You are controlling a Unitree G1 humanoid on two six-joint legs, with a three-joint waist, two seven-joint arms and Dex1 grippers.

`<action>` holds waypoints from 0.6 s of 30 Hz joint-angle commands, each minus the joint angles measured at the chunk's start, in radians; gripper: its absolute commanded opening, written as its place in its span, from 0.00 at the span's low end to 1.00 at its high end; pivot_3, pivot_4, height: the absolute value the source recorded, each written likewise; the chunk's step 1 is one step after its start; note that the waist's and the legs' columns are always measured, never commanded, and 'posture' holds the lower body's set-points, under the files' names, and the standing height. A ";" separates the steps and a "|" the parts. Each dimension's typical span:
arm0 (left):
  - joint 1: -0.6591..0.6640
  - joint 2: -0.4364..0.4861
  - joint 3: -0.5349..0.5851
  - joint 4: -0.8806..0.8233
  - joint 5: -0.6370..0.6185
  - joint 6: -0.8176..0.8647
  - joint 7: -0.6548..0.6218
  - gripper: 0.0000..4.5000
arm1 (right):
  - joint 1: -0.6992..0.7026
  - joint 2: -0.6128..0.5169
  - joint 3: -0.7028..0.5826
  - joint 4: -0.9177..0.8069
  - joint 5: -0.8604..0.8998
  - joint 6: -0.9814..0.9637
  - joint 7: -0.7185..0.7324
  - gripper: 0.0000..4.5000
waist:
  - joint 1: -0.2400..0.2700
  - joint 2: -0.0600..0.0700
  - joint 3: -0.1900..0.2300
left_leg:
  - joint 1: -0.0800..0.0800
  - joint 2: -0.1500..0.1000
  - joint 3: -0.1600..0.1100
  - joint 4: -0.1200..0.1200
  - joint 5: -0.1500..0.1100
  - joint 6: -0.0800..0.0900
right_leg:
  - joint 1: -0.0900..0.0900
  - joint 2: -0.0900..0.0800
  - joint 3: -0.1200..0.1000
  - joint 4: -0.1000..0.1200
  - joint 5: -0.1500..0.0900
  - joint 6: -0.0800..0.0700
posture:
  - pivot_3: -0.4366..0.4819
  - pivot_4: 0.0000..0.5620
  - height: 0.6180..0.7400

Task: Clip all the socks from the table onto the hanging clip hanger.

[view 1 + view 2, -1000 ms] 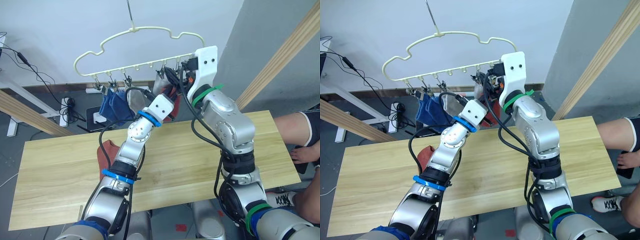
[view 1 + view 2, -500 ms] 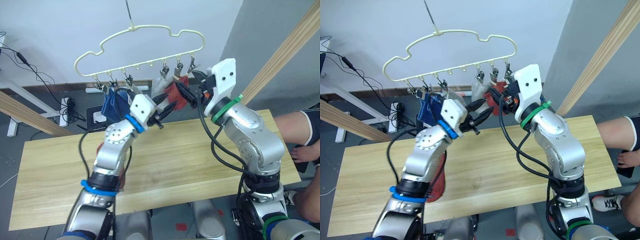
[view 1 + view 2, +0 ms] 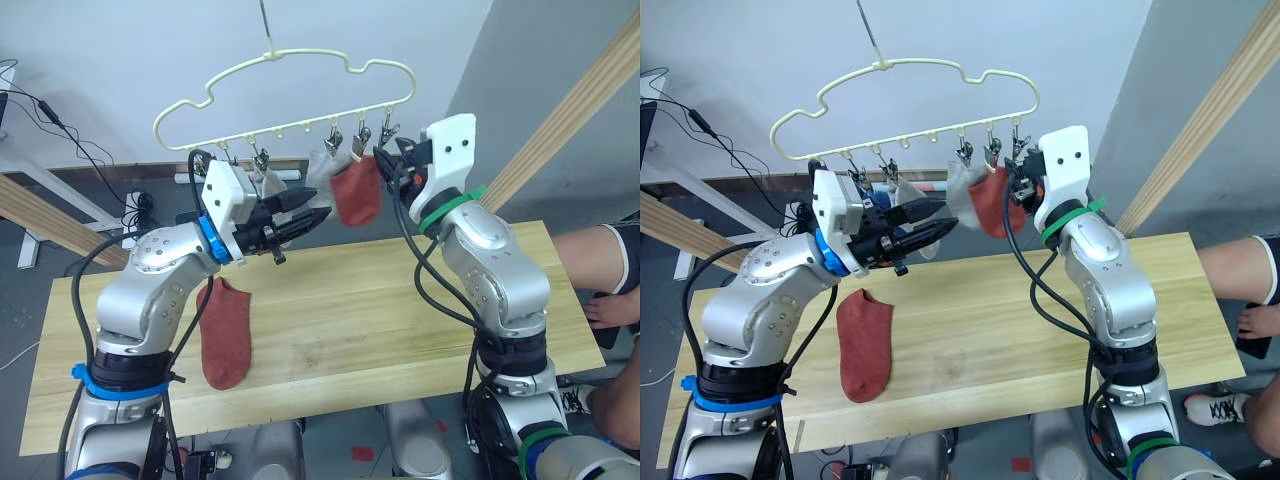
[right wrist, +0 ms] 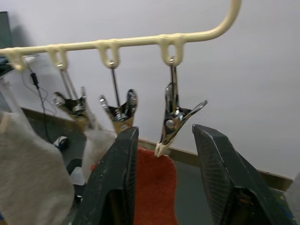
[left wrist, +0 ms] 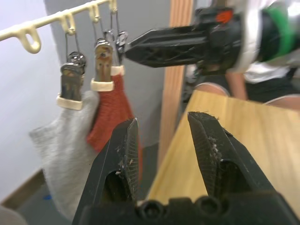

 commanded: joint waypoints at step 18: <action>-0.055 0.039 0.053 -0.025 -0.037 0.021 0.008 0.42 | -0.095 0.002 -0.018 0.170 -0.095 -0.146 -0.053 0.42 | 0.000 0.000 0.000 | 0.000 0.000 0.000 0.000 0.001 -0.002 | 0.000 0.000 0.000 0.000 0.000 0.000 | 0.33 0.67 1.00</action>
